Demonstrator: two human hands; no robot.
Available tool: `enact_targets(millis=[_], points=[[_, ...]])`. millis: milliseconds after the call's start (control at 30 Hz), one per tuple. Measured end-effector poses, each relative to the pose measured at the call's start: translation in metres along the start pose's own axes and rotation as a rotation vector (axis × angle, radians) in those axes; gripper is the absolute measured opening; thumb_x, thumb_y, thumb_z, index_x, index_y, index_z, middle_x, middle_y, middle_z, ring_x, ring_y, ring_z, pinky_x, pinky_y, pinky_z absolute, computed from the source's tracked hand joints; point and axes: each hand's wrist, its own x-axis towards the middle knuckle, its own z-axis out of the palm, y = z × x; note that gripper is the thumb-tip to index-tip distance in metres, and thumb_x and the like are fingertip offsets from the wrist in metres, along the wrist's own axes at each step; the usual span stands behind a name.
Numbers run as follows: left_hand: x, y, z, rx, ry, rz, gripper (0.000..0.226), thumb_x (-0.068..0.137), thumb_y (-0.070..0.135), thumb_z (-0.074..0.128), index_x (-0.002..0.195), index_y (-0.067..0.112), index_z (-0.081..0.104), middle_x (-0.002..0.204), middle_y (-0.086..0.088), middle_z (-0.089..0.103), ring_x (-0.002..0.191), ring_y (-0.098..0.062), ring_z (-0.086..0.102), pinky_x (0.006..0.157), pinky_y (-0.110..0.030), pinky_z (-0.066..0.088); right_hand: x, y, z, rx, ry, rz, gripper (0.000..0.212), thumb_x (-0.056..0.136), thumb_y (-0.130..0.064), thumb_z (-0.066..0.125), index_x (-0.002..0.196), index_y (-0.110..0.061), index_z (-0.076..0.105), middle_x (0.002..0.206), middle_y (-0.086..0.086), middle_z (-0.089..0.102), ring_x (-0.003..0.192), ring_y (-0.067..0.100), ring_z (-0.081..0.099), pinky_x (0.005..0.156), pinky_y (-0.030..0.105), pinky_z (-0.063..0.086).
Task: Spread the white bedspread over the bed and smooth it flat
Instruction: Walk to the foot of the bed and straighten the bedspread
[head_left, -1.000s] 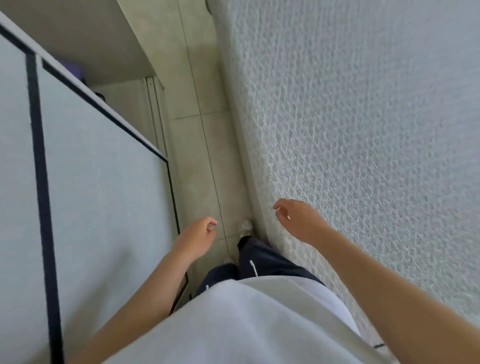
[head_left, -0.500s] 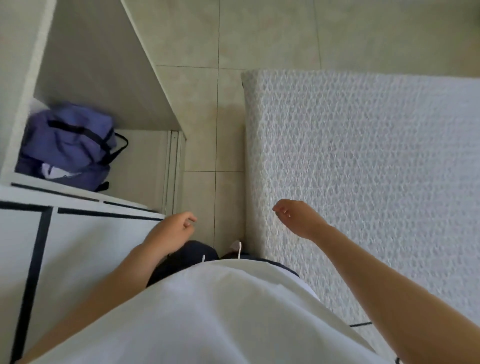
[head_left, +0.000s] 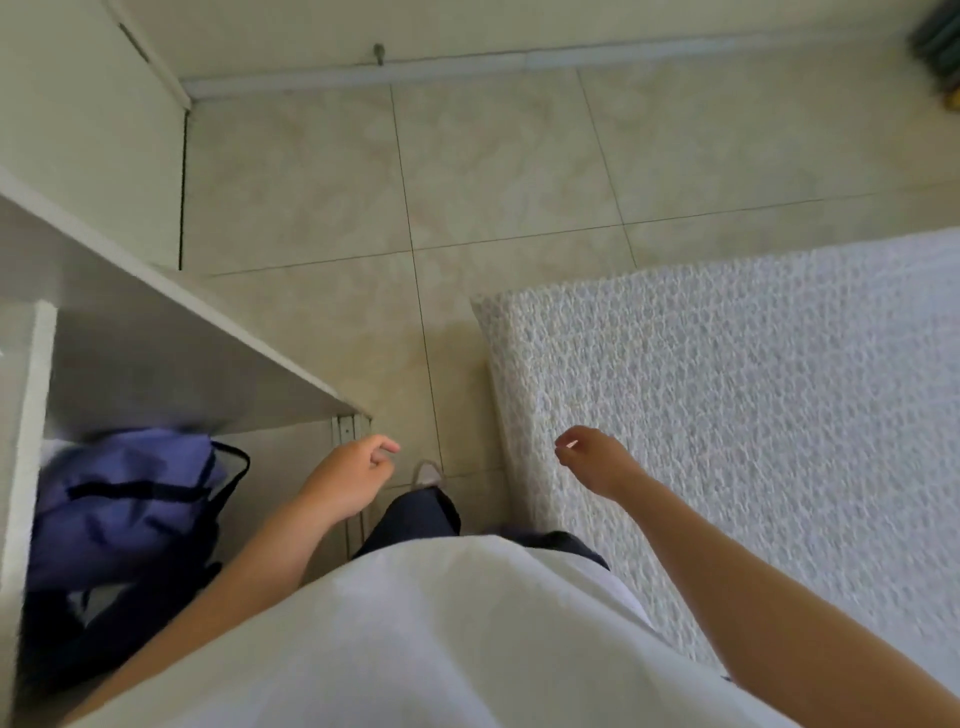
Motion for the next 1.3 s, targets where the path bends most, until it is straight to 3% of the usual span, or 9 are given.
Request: enact_targets(millis=[133, 267, 433, 667, 800, 900, 967, 1133, 1300], points=[[0.069, 0.029, -0.069, 0.093, -0.049, 0.044, 0.024, 0.098, 0.026, 0.043, 0.118, 0.03, 0.055, 0.106, 0.01, 0.056, 0.091, -0.011, 0.058, 0.074, -0.027, 0.044, 0.046, -0.042, -0.036, 0.071, 0.002, 0.024, 0.029, 0.094, -0.033, 0.049, 0.116, -0.018, 0.061, 0.102, 0.003, 0.066, 0.071, 0.015, 0.057, 0.069, 0.027, 0.046], [0.149, 0.071, -0.134, 0.196, -0.094, 0.084, 0.021, 0.097, 0.025, 0.047, 0.115, 0.029, 0.056, 0.109, 0.005, 0.058, 0.089, -0.012, 0.058, 0.073, -0.027, 0.044, 0.094, -0.075, -0.075, 0.157, 0.021, 0.076, 0.027, 0.094, -0.033, 0.049, 0.115, -0.02, 0.061, 0.114, 0.005, 0.064, 0.089, 0.019, 0.056, 0.078, 0.028, 0.042], [0.251, 0.141, -0.188, 0.287, -0.135, 0.157, 0.02, 0.096, 0.025, 0.049, 0.114, 0.028, 0.057, 0.111, 0.004, 0.059, 0.093, -0.012, 0.057, 0.078, -0.027, 0.044, 0.164, -0.1, -0.13, 0.286, 0.054, 0.121, 0.027, 0.094, -0.032, 0.049, 0.115, -0.02, 0.061, 0.117, 0.005, 0.064, 0.098, 0.022, 0.059, 0.082, 0.029, 0.043], [0.343, 0.226, -0.229, 0.442, -0.236, 0.221, 0.018, 0.097, 0.026, 0.047, 0.111, 0.029, 0.057, 0.109, 0.006, 0.057, 0.096, -0.012, 0.055, 0.078, -0.026, 0.041, 0.23, -0.113, -0.192, 0.433, 0.082, 0.204, 0.028, 0.095, -0.03, 0.049, 0.116, -0.017, 0.061, 0.111, 0.008, 0.067, 0.085, 0.02, 0.059, 0.069, 0.027, 0.044], [0.396, 0.269, -0.254, 0.53, -0.29, 0.271, 0.022, 0.097, 0.027, 0.048, 0.117, 0.025, 0.058, 0.115, 0.008, 0.058, 0.1, -0.01, 0.055, 0.082, -0.024, 0.043, 0.265, -0.121, -0.216, 0.491, 0.059, 0.293, 0.03, 0.095, -0.031, 0.048, 0.119, -0.017, 0.06, 0.112, 0.007, 0.066, 0.091, 0.021, 0.059, 0.081, 0.029, 0.045], [0.44, 0.308, -0.275, 0.582, -0.334, 0.33, 0.023, 0.097, 0.025, 0.049, 0.117, 0.024, 0.059, 0.119, 0.006, 0.059, 0.099, -0.008, 0.055, 0.083, -0.023, 0.043, 0.292, -0.132, -0.236, 0.593, 0.06, 0.333, 0.028, 0.096, -0.028, 0.048, 0.117, -0.014, 0.061, 0.109, 0.009, 0.068, 0.082, 0.02, 0.058, 0.075, 0.028, 0.045], [0.476, 0.346, -0.287, 0.598, -0.374, 0.382, 0.022, 0.096, 0.025, 0.049, 0.115, 0.025, 0.06, 0.115, 0.008, 0.06, 0.097, -0.008, 0.056, 0.082, -0.024, 0.043, 0.314, -0.136, -0.254, 0.675, 0.114, 0.38, 0.029, 0.096, -0.026, 0.047, 0.116, -0.013, 0.062, 0.106, 0.009, 0.068, 0.077, 0.019, 0.057, 0.073, 0.029, 0.045], [0.554, 0.449, -0.305, 0.643, -0.419, 0.533, 0.022, 0.096, 0.023, 0.049, 0.115, 0.022, 0.06, 0.11, 0.005, 0.061, 0.098, -0.014, 0.056, 0.08, -0.026, 0.04, 0.348, -0.147, -0.289, 0.91, 0.257, 0.525, 0.023, 0.096, -0.022, 0.048, 0.111, -0.012, 0.062, 0.099, 0.006, 0.068, 0.091, 0.025, 0.064, 0.081, 0.034, 0.05], [0.609, 0.534, -0.296, 0.88, -0.58, 0.639, 0.026, 0.096, 0.027, 0.048, 0.118, 0.022, 0.059, 0.114, 0.004, 0.059, 0.1, -0.016, 0.057, 0.082, -0.028, 0.043, 0.358, -0.156, -0.301, 1.171, 0.342, 0.681, 0.013, 0.093, -0.017, 0.051, 0.095, -0.015, 0.063, 0.088, 0.006, 0.067, 0.085, 0.026, 0.066, 0.081, 0.037, 0.053]])
